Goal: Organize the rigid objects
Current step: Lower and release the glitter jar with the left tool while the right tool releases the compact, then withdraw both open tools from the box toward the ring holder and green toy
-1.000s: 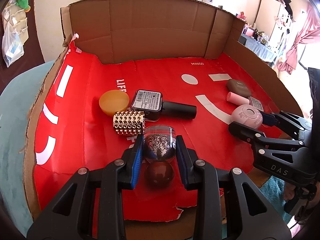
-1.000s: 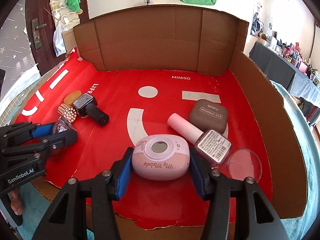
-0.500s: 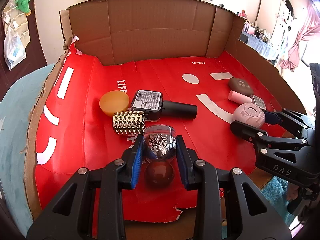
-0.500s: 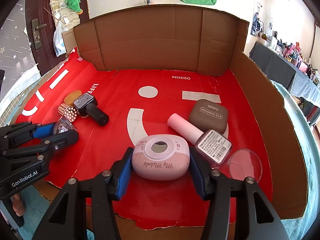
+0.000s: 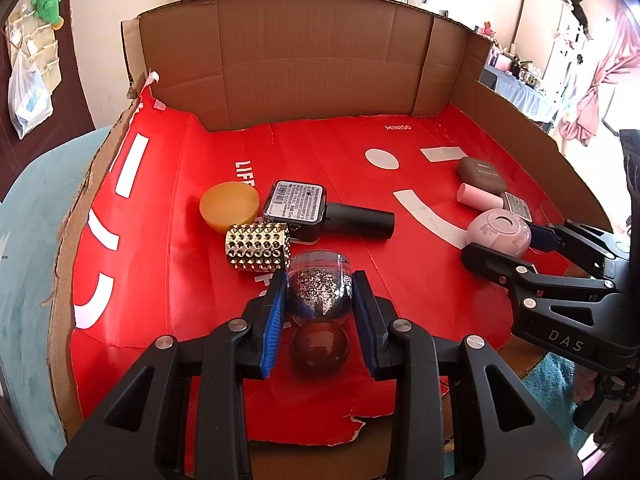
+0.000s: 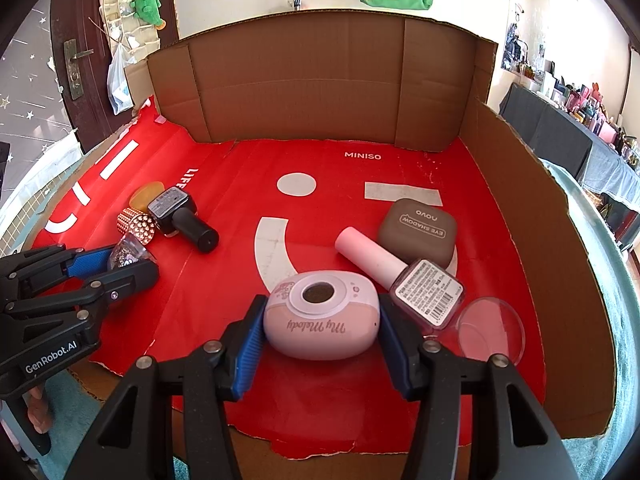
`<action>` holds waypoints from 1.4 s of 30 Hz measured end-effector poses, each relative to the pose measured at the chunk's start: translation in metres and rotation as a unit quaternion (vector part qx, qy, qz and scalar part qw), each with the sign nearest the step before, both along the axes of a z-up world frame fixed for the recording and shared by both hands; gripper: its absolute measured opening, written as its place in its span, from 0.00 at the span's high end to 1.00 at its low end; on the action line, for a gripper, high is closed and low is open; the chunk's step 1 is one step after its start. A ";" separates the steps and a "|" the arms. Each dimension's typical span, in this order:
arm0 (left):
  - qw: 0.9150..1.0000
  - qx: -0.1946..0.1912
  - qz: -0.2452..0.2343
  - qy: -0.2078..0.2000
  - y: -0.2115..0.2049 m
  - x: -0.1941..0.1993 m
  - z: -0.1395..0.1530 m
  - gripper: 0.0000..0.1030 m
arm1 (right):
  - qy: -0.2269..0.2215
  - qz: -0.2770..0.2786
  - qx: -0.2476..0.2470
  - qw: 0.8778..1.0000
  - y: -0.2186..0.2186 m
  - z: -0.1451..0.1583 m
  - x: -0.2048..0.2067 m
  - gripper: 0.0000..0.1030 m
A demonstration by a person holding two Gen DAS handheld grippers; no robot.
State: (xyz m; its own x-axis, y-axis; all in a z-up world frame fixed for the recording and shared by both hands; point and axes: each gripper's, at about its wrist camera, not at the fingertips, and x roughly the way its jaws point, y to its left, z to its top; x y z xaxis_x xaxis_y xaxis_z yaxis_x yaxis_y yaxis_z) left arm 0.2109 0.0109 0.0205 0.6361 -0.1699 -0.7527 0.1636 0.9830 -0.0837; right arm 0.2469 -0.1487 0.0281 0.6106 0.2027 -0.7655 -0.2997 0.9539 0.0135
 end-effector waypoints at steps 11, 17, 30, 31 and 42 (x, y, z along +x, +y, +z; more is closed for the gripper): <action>0.999 0.019 0.012 -0.031 -0.001 -0.009 0.010 0.26 | 0.000 -0.001 0.015 1.000 -0.005 0.002 -0.003 0.46; 0.999 0.027 0.011 -0.042 -0.003 -0.017 0.018 0.26 | -0.009 0.001 0.025 1.000 -0.005 0.008 -0.010 0.38; 0.996 0.036 0.022 -0.073 -0.001 -0.047 0.038 0.19 | -0.037 0.011 0.055 0.998 -0.012 0.030 -0.039 0.23; 0.996 0.036 0.023 -0.075 -0.001 -0.050 0.039 0.19 | -0.039 0.013 0.058 0.997 -0.013 0.032 -0.042 0.20; 0.992 0.031 0.052 -0.108 0.006 -0.083 0.055 0.05 | -0.086 0.037 0.073 0.993 -0.015 0.054 -0.080 0.00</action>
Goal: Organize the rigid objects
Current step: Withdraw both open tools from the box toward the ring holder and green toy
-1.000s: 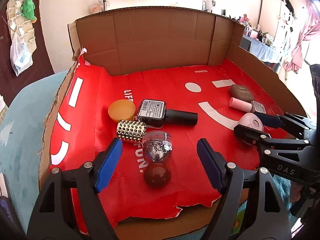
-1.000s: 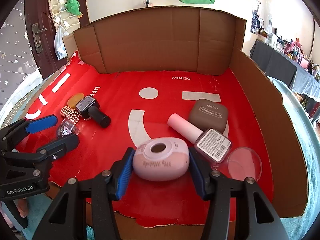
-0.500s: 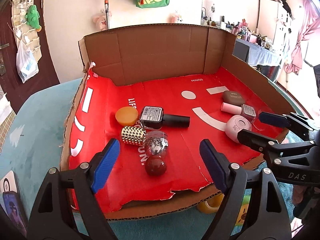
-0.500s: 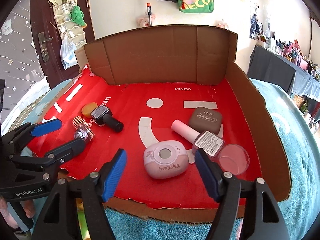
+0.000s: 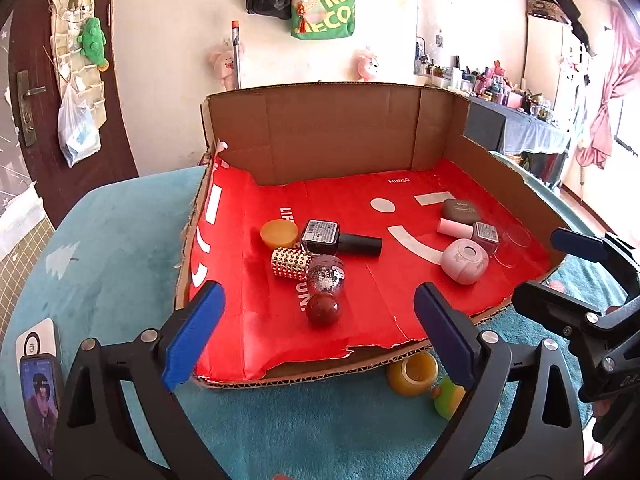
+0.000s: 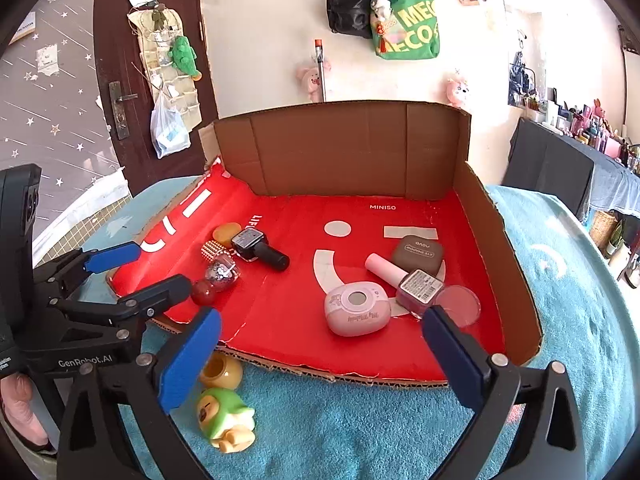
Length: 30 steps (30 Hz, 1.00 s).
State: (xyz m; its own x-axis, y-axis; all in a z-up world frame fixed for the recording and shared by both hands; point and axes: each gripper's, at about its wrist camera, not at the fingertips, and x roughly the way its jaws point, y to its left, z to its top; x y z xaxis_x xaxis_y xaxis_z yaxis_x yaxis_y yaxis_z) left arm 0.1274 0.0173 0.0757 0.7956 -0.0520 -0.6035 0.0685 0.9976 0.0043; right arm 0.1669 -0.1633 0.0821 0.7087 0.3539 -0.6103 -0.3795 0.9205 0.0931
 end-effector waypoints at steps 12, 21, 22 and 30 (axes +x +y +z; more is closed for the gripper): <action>1.000 -0.003 -0.003 -0.005 -0.003 -0.031 0.002 0.02 | -0.026 0.018 0.004 0.999 -0.001 0.009 -0.035 0.00; 1.000 -0.006 0.000 0.002 -0.002 -0.048 -0.005 0.00 | -0.021 0.024 0.009 0.999 -0.002 0.004 -0.051 0.00; 1.000 -0.005 0.002 0.001 -0.002 -0.049 -0.006 0.00 | -0.020 0.025 0.009 0.999 -0.002 0.003 -0.053 0.00; 1.000 -0.004 0.005 0.010 -0.001 -0.059 -0.018 0.00 | -0.002 0.029 0.015 0.999 -0.003 -0.009 -0.059 0.00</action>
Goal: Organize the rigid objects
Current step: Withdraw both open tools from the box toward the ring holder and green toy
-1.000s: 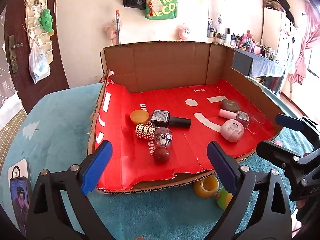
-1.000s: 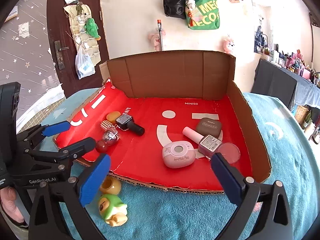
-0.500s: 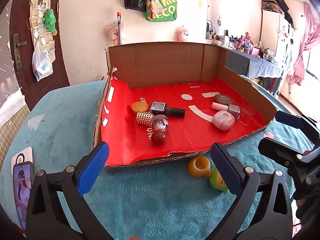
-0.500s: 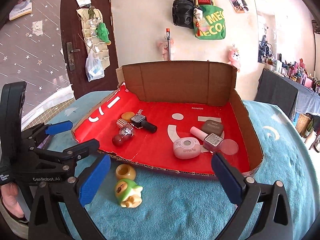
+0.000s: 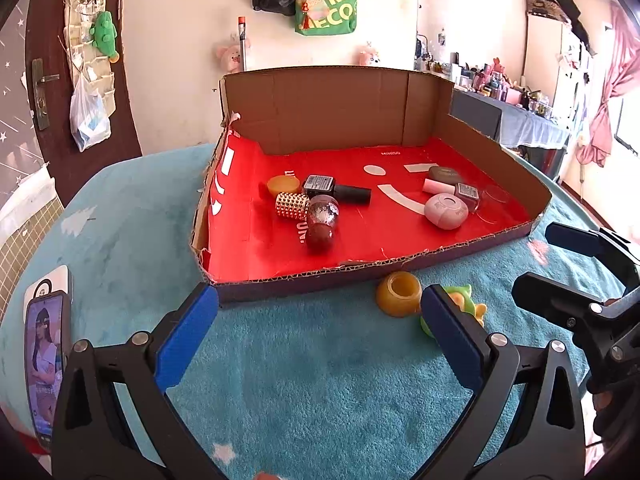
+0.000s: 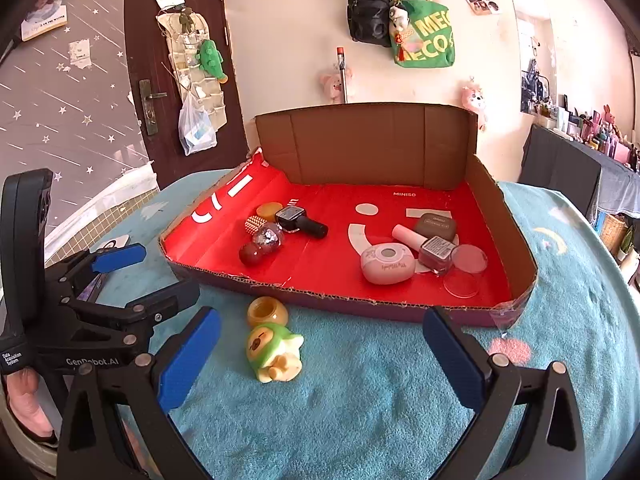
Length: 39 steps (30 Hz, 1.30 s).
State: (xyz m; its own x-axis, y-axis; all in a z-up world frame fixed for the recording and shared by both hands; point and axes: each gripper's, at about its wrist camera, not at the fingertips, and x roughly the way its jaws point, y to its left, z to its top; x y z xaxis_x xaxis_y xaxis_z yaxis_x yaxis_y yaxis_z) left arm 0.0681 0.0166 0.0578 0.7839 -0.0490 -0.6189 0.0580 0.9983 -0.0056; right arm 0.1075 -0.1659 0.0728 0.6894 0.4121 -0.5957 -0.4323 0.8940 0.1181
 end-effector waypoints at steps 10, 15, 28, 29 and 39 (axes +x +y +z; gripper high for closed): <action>1.000 -0.013 0.008 0.016 0.009 -0.006 -0.014 0.00 | 0.030 0.005 -0.013 0.999 0.011 -0.026 0.000 0.00; 0.999 -0.016 0.013 0.026 0.014 -0.007 -0.021 0.00 | 0.047 0.007 -0.023 0.999 0.018 -0.038 0.004 0.00; 0.998 -0.020 0.033 0.044 0.026 -0.001 -0.034 0.00 | 0.061 0.000 -0.057 0.996 0.030 -0.054 0.012 0.00; 0.998 -0.020 0.032 0.046 0.025 0.000 -0.035 0.00 | 0.062 -0.004 -0.061 0.996 0.029 -0.054 0.012 0.00; 0.998 -0.021 0.017 0.055 0.013 0.005 -0.039 0.00 | 0.033 -0.071 -0.092 0.993 -0.006 -0.042 0.007 0.00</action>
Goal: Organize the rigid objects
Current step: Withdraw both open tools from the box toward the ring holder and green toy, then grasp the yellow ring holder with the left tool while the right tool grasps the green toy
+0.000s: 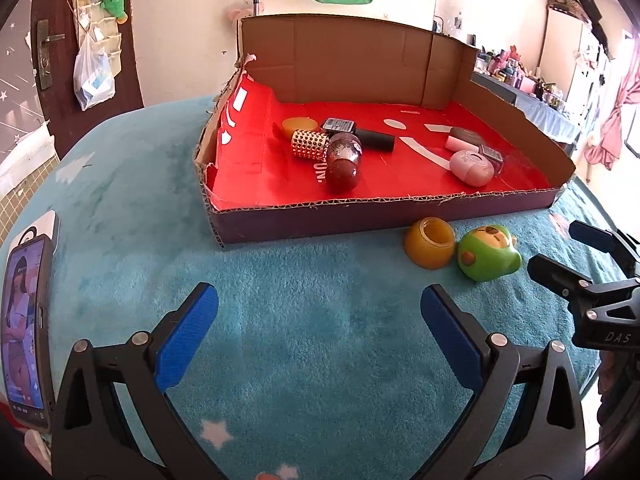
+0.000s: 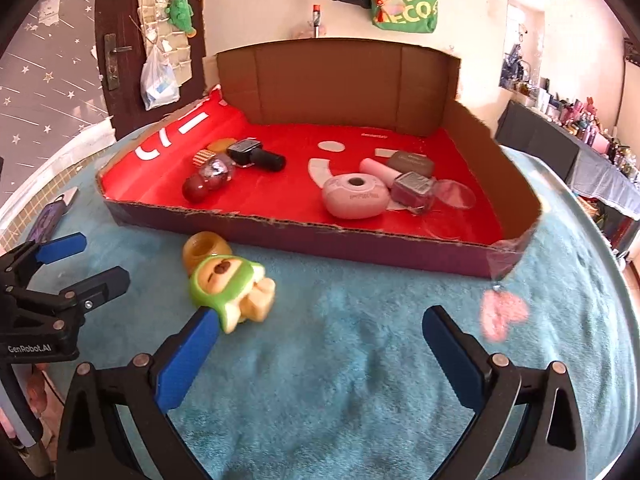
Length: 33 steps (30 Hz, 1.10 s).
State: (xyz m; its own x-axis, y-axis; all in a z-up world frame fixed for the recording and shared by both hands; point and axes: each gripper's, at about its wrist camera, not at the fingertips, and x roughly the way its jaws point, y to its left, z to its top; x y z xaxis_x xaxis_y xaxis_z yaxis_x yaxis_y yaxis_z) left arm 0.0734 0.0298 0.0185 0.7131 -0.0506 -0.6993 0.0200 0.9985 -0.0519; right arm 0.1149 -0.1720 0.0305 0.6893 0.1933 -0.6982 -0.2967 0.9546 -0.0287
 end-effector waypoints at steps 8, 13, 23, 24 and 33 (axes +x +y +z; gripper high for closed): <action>1.000 -0.003 0.000 0.010 -0.002 0.005 -0.004 0.00 | 0.017 0.039 0.048 0.998 -0.004 0.002 -0.007 0.01; 1.000 -0.008 0.010 0.011 0.005 0.005 -0.004 0.00 | 0.018 0.065 0.037 0.997 0.017 0.000 -0.004 0.01; 1.000 -0.006 0.025 0.015 0.015 0.008 -0.007 0.00 | 0.032 0.070 -0.005 0.997 0.047 -0.008 0.013 0.02; 1.000 -0.008 0.025 0.015 0.016 0.008 -0.007 0.00 | 0.032 0.069 -0.010 0.997 0.048 -0.009 0.014 0.02; 1.000 -0.010 0.008 0.019 0.008 0.009 -0.009 0.00 | 0.020 0.031 0.007 0.999 0.019 0.002 0.014 0.03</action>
State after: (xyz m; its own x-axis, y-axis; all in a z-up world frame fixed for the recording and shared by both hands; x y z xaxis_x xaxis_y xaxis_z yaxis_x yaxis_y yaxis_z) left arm 0.0823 0.0374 0.0099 0.6863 -0.0533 -0.7254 0.0013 0.9974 -0.0720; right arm 0.1288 -0.1527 0.0324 0.6473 0.2438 -0.7222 -0.3555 0.9347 -0.0032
